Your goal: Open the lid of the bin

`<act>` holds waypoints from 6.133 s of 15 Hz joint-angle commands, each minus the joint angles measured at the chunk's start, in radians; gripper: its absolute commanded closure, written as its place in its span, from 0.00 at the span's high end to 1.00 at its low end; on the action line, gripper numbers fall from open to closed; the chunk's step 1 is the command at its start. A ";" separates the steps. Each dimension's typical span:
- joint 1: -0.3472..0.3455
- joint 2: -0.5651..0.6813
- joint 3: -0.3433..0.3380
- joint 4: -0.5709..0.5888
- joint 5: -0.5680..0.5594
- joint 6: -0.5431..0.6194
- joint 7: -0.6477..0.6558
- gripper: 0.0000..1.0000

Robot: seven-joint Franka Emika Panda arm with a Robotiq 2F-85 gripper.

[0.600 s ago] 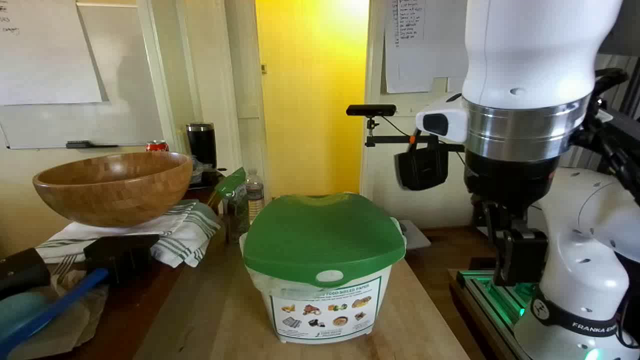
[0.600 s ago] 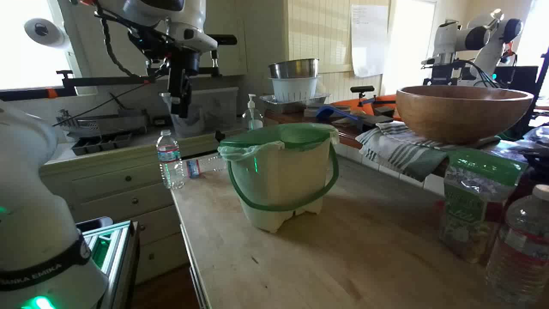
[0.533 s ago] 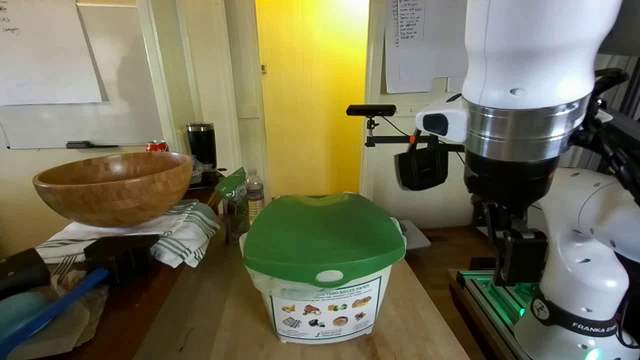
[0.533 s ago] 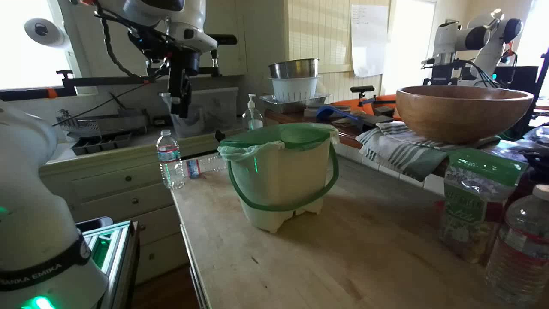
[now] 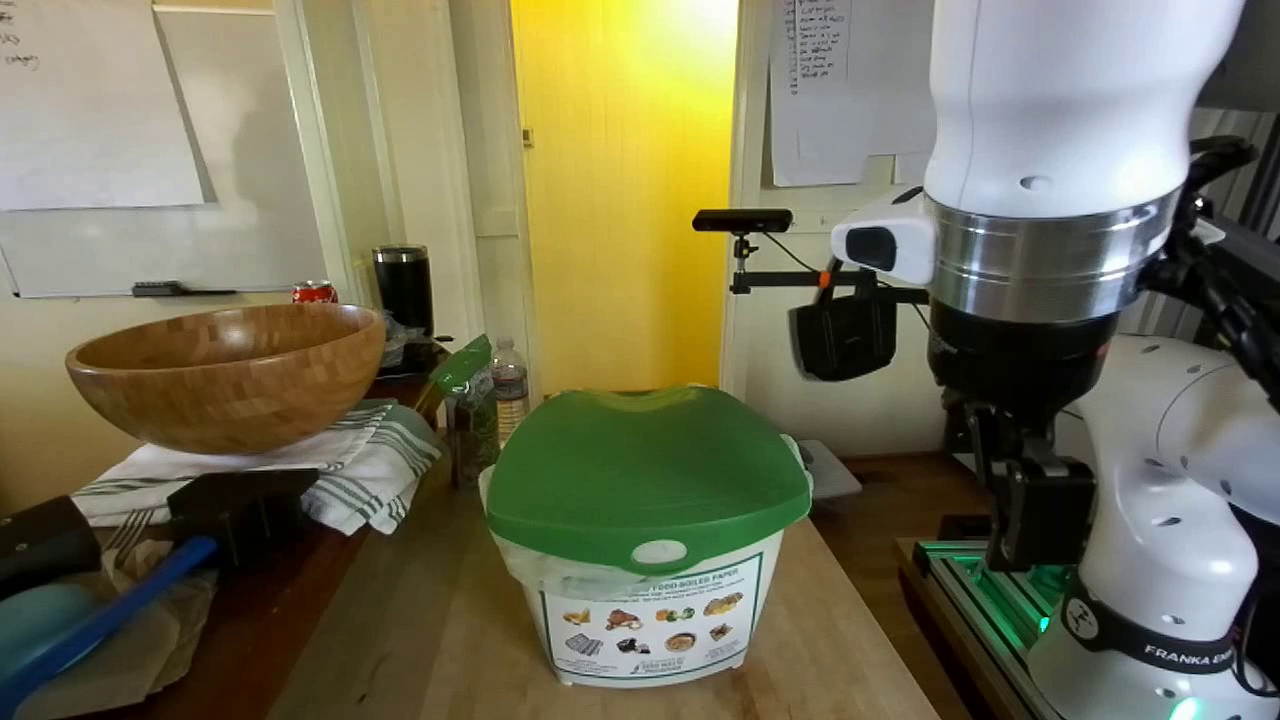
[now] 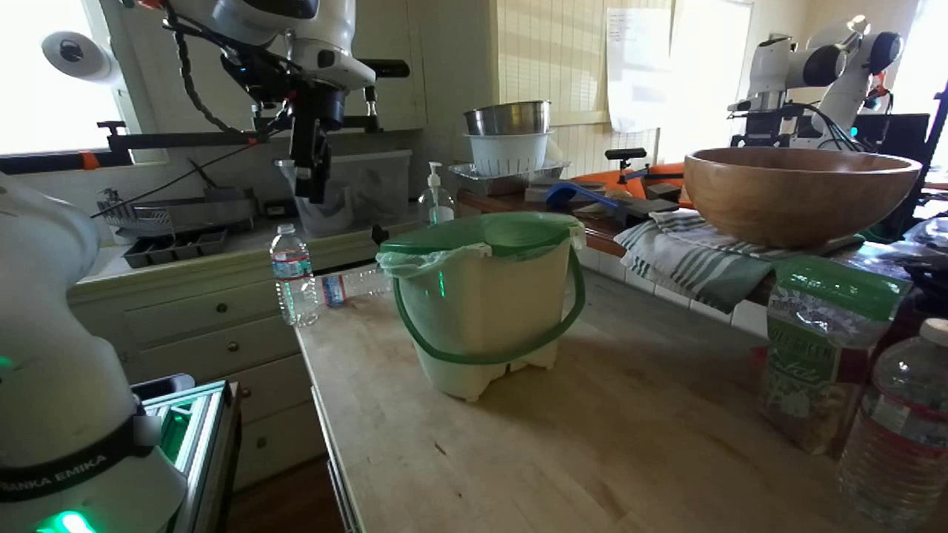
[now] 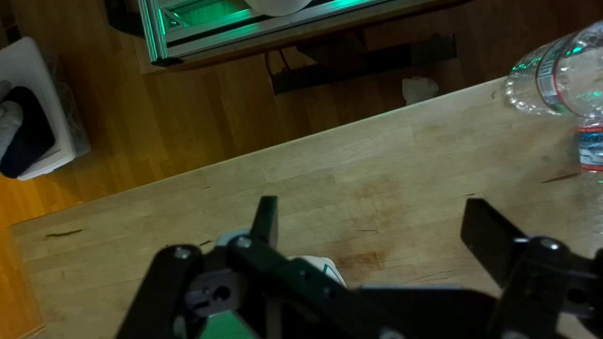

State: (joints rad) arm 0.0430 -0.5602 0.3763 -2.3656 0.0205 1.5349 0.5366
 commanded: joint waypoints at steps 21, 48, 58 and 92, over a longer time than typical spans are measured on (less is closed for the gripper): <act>0.012 0.172 -0.036 0.015 -0.470 0.391 0.080 1.00; 0.068 0.382 -0.065 0.083 -0.695 0.430 0.041 1.00; 0.102 0.437 -0.073 0.100 -0.809 0.356 0.015 1.00; 0.167 0.478 -0.091 0.155 -0.886 0.228 -0.018 1.00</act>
State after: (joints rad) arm 0.1978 -0.0774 0.2989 -2.2226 -0.8448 1.7981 0.5308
